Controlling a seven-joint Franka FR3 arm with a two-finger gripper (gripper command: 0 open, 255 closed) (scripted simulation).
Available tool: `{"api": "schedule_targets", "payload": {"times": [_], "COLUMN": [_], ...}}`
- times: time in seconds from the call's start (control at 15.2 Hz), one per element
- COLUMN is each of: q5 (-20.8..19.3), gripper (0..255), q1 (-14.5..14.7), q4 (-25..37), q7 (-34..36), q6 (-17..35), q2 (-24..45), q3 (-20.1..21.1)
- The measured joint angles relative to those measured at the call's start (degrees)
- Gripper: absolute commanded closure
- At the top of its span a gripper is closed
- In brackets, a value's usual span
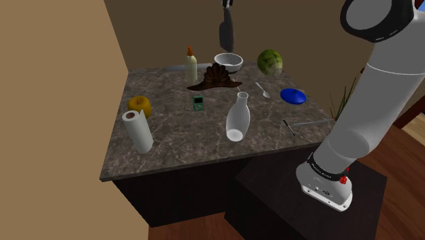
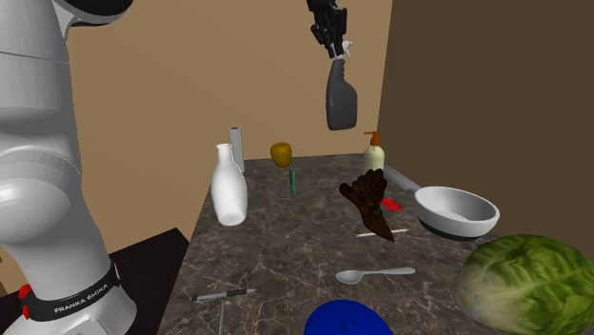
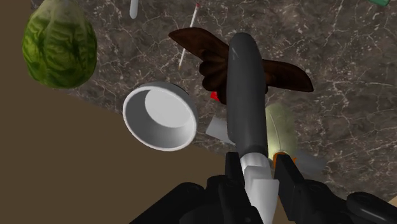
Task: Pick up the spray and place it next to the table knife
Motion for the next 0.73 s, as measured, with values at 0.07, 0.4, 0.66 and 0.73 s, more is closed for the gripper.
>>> {"api": "schedule_targets", "payload": {"times": [0.07, 0.4, 0.66, 0.73], "q5": [0.0, 0.7, 1.8, 2.0], "gripper": [255, 255, 255, 255], "q1": [0.0, -1.1, -2.8, -3.1], "q4": [1.4, -2.2, -12.8, -15.7], "q7": [-0.3, -1.8, -4.3, -4.9], "q6": [-1.0, -1.3, 1.2, 1.6], "q2": [0.3, -3.8, -12.5, -15.0], "q3": [0.0, -0.6, -1.9, -2.3]}}
